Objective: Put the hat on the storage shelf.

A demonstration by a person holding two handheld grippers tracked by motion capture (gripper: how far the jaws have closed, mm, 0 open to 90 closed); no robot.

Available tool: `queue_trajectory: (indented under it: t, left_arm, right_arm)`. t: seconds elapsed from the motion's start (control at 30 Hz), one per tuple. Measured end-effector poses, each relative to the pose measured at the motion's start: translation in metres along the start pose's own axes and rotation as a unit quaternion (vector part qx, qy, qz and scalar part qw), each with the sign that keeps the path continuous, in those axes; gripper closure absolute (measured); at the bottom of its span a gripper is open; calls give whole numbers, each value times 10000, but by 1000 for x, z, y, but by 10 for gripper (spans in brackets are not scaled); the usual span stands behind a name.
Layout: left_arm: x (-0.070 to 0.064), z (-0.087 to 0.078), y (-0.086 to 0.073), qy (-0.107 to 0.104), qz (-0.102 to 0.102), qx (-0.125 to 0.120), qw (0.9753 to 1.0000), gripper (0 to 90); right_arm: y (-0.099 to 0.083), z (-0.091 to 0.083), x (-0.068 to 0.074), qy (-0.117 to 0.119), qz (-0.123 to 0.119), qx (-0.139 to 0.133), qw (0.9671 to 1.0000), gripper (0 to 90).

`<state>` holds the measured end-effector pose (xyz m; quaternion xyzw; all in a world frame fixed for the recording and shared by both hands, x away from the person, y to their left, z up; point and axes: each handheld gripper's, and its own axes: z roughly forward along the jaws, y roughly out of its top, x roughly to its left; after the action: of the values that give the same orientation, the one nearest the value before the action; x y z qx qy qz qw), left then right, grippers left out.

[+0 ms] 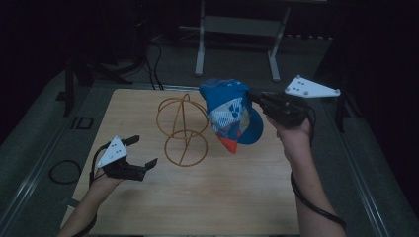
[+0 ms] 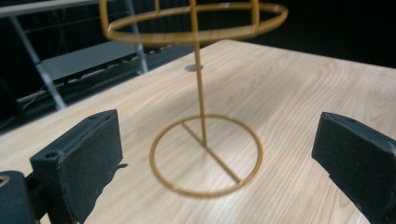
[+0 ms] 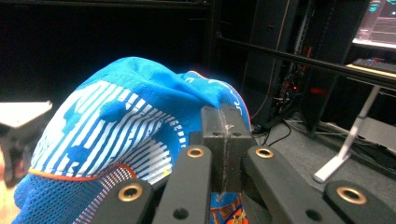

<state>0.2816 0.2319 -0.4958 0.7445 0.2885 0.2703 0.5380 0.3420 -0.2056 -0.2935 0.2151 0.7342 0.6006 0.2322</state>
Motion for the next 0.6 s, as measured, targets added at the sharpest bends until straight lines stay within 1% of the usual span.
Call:
queue_trajectory:
  t: [0.1, 0.13, 0.17, 0.2, 0.23, 0.27, 0.37, 0.4, 0.43, 0.47, 0.5, 0.53, 0.57, 0.6]
  left_arm:
    - [-1, -4, -15, 74, -139, -20, 9999, 22]
    - [-1, -5, -20, 52, -183, -15, 9998, 22]
    - [-1, -5, -20, 52, -183, -15, 9998, 22]
    - [0, -7, -27, 74, -217, 38, 9997, 22]
    - [1, -7, -31, 128, -224, 38, 9997, 22]
    - [1, -9, -34, 169, -246, 64, 9995, 22]
    - [2, -13, -41, 331, -325, -5, 9989, 22]
    - [2, -14, -43, 379, -337, -46, 9987, 22]
    - [2, -16, -45, 388, -375, -85, 9985, 22]
    - [1, -17, -47, 398, -419, -110, 9983, 22]
    - [1, -18, -49, 402, -447, -141, 9981, 22]
    - [0, -19, -51, 421, -466, -175, 9979, 22]
    - [0, -20, -54, 432, -487, -187, 9977, 22]
    - [-1, -21, -56, 433, -529, -185, 9975, 22]
  right_arm:
    - [6, 13, 3, 83, 16, -6, 10000, 900]
    - [8, 18, 5, 108, 4, 6, 9999, 900]
    - [8, 18, 5, 108, 4, 6, 9999, 900]
    - [11, 23, 7, 111, -19, 10, 9999, 900]
    - [16, 36, 11, 161, -65, 31, 9998, 900]
    - [16, 36, 11, 161, -65, 31, 9998, 900]
    - [22, 53, 17, 226, -102, 70, 9997, 900]
    - [25, 65, 21, 250, -139, 116, 9995, 900]
    - [25, 65, 21, 250, -139, 116, 9995, 900]
    - [28, 79, 26, 310, -139, 172, 9993, 900]
    - [28, 79, 26, 310, -139, 172, 9993, 900]
    - [30, 91, 29, 381, -138, 221, 9989, 900]
    - [30, 91, 29, 381, -138, 221, 9989, 900]
    - [33, 104, 34, 435, -155, 288, 9985, 900]
